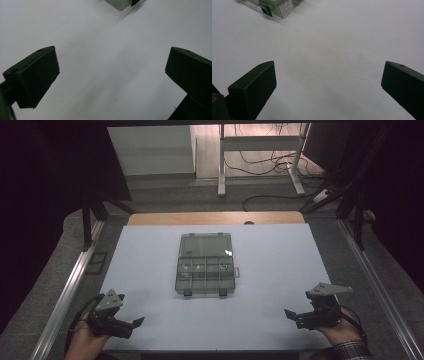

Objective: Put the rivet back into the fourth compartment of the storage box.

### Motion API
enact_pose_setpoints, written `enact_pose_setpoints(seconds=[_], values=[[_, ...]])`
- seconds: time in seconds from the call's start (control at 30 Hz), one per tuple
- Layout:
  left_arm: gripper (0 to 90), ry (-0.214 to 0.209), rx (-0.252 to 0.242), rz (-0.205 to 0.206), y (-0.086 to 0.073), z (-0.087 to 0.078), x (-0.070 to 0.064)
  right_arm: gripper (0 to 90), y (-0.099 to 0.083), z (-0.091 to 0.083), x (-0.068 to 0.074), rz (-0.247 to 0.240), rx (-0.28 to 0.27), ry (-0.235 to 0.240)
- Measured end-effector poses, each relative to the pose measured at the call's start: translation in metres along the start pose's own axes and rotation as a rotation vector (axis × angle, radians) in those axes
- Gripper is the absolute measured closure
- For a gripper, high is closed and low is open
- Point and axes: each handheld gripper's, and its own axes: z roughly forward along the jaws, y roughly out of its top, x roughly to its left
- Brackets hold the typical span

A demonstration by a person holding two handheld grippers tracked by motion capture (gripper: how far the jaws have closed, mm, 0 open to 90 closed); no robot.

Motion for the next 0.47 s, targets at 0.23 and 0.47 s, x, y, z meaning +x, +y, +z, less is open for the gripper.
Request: enact_pose_setpoints(seconds=[0.23,0.47], values=[[0.0,0.001,0.005,0.003,0.0,0.0,-0.001,0.0,-0.008,-0.004,-0.005,0.015,0.015,-0.015],[0.0,0.0,0.006,0.006,0.001,0.0,-0.001,0.0,-0.015,-0.003,-0.008,0.023,0.053,-0.026]])
